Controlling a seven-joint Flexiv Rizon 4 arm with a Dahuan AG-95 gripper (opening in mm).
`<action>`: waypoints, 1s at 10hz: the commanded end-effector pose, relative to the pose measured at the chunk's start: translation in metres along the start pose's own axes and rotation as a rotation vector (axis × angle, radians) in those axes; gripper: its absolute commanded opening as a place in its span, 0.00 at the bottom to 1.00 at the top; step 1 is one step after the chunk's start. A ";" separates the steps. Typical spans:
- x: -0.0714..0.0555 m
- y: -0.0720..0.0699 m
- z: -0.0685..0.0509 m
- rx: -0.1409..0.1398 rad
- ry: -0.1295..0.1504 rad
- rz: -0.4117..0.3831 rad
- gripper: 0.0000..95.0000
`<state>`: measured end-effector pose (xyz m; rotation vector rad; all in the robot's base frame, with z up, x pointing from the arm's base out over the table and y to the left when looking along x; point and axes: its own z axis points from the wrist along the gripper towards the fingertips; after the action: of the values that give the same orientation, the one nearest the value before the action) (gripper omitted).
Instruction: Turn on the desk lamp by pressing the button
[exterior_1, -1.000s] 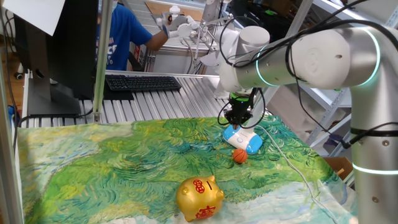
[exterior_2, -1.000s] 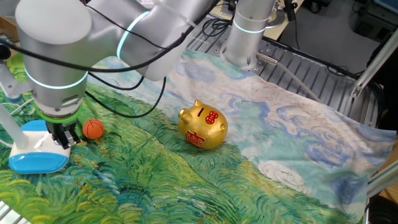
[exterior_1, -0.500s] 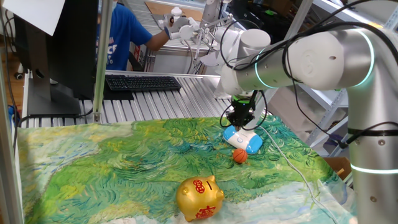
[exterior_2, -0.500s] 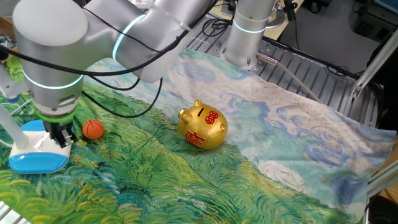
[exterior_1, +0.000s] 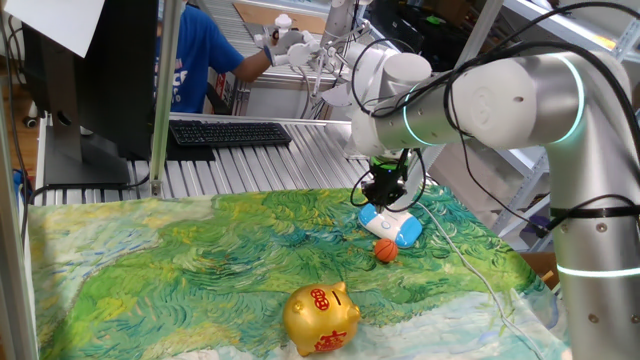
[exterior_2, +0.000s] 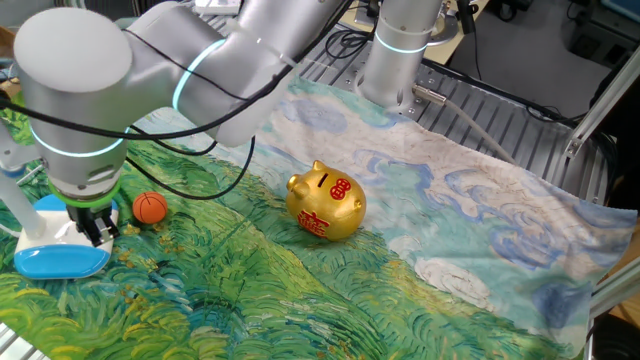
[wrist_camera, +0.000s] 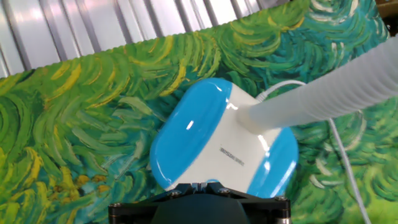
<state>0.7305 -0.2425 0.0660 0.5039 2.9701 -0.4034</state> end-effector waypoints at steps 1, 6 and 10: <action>0.000 0.000 0.001 0.007 -0.003 -0.003 0.00; -0.003 -0.002 0.011 -0.004 0.001 -0.016 0.00; -0.003 -0.001 0.011 -0.095 0.039 -0.020 0.00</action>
<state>0.7302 -0.2485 0.0574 0.4658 3.0038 -0.3217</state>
